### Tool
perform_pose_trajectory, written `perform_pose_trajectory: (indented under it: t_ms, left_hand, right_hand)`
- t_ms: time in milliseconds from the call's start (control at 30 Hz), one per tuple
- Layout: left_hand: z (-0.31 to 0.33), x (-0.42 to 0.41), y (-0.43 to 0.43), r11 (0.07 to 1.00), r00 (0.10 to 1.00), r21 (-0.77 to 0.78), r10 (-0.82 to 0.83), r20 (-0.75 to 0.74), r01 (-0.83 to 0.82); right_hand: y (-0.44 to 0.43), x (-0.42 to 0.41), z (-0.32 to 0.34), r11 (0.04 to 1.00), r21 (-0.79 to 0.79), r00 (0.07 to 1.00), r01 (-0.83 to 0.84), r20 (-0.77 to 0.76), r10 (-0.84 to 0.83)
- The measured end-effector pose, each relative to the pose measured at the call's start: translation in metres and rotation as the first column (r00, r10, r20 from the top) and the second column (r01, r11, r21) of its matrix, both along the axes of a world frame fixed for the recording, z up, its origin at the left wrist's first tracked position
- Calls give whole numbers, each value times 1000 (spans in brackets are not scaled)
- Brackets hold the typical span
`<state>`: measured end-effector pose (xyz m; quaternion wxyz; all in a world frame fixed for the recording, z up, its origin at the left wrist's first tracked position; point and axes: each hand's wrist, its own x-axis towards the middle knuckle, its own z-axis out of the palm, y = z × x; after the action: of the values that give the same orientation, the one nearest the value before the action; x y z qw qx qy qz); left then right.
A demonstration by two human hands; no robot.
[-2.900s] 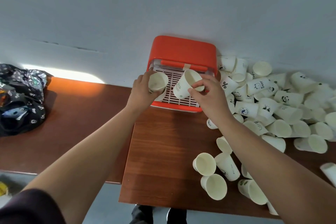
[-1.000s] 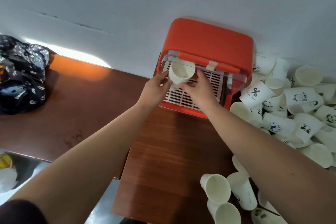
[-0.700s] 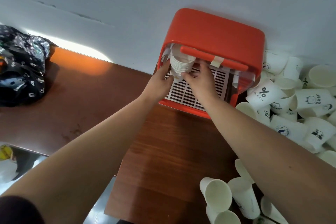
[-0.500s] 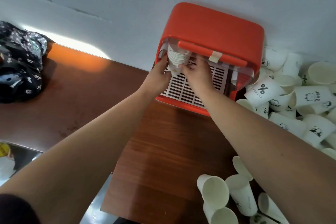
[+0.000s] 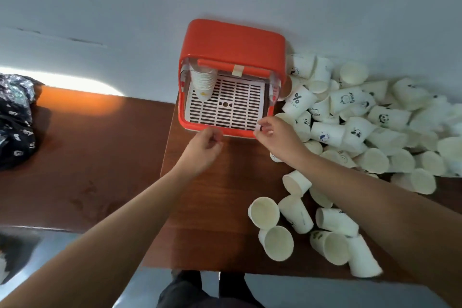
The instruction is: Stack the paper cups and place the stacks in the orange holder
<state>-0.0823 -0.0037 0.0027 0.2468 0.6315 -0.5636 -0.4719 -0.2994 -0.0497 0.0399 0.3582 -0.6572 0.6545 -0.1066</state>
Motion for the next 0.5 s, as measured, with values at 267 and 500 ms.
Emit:
perform_pose_trajectory:
  t_ms: [267, 500]
  left_hand:
    - [6, -40, 53, 873, 872, 119, -482, 80, 472]
    - [-6, -59, 73, 644, 619, 172, -765, 177, 746]
  right_hand:
    - [110, -42, 18, 991, 19, 987, 131, -102, -128]
    - [215, -51, -5, 931, 156, 942, 329, -130, -311]
